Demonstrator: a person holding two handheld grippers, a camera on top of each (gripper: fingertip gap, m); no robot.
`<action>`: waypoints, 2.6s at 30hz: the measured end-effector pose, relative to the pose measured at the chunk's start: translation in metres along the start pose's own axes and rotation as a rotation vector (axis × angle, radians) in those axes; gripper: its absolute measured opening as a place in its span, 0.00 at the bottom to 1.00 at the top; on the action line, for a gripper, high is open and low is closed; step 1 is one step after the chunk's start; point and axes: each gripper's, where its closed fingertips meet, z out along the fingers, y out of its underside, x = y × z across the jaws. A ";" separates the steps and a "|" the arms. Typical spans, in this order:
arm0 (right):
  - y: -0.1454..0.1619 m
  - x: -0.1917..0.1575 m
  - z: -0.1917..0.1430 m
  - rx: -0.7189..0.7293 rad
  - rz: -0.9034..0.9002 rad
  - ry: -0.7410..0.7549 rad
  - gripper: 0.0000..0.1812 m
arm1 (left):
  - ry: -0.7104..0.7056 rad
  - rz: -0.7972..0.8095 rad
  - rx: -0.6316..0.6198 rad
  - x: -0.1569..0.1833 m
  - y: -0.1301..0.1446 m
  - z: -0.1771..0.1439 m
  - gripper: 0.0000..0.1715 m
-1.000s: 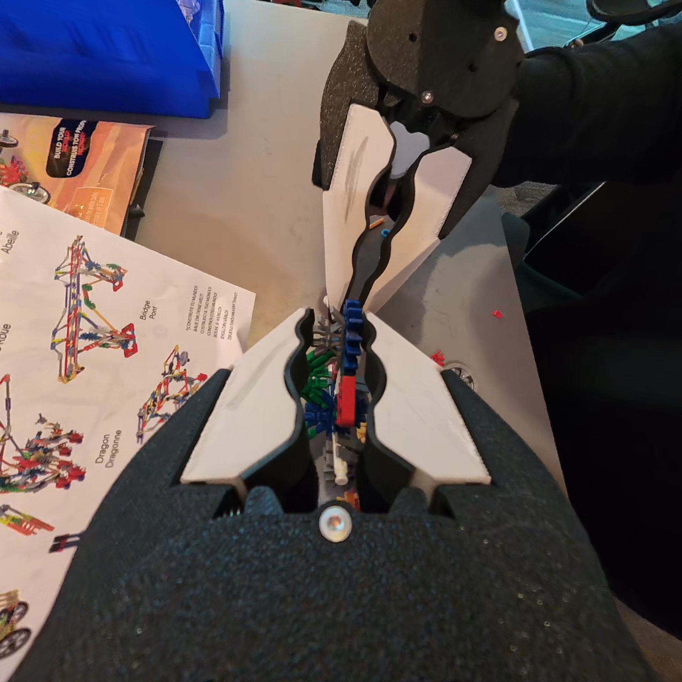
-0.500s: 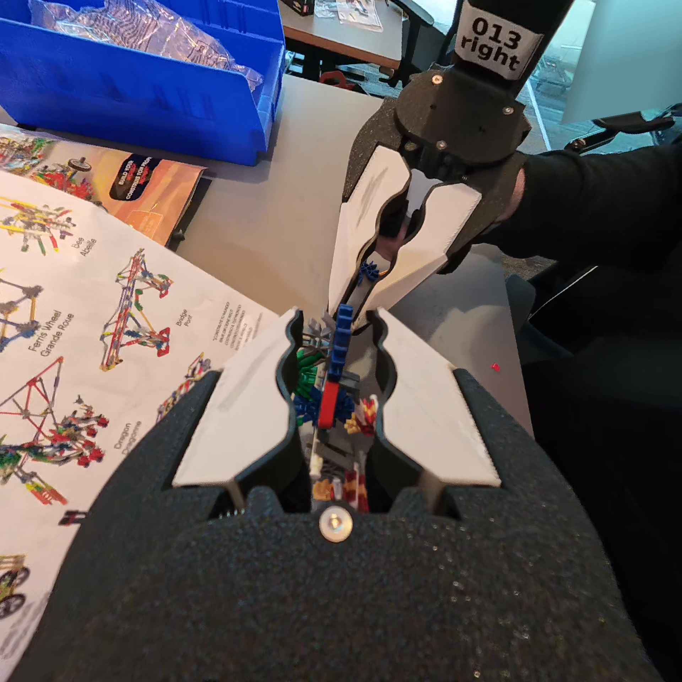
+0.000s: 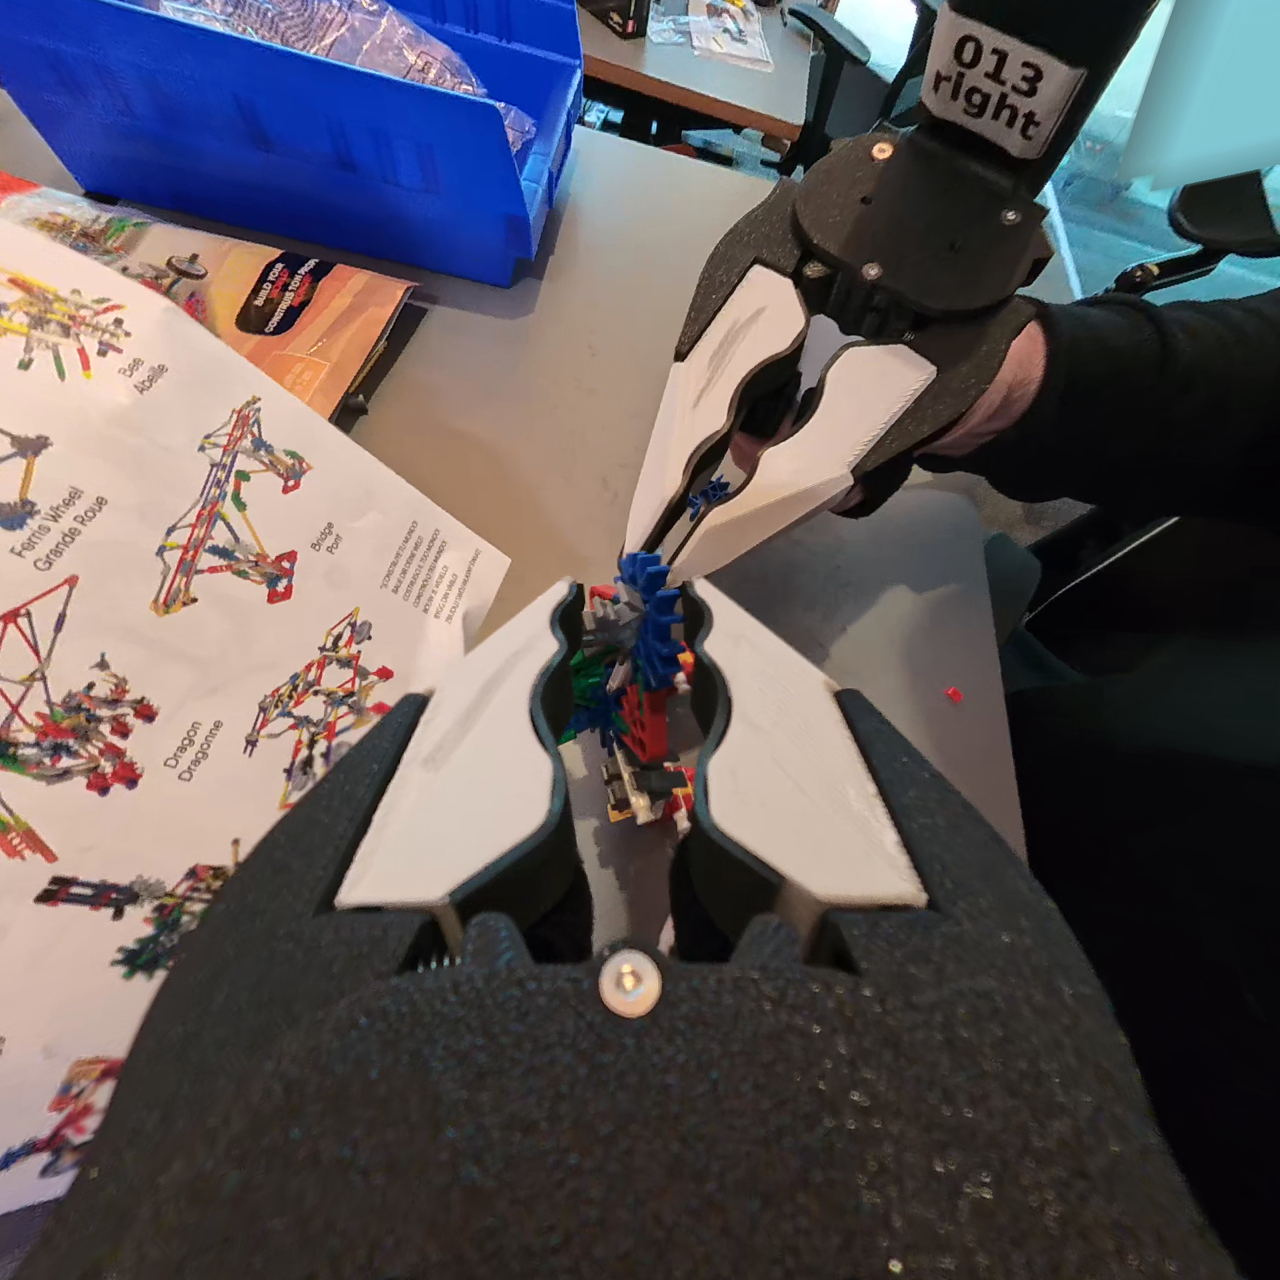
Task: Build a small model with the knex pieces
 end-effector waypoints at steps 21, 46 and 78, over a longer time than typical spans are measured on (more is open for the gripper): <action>0.046 0.016 -0.030 -0.163 0.020 -0.046 0.04 | 0.015 0.013 -0.013 0.001 0.018 0.005 0.16; 0.111 0.060 0.014 -0.476 0.045 0.051 0.04 | -0.146 0.109 -0.253 -0.014 0.032 0.041 0.20; 0.032 0.005 -0.063 -0.184 0.024 -0.183 0.03 | 0.120 -0.200 0.283 0.021 -0.008 0.029 0.03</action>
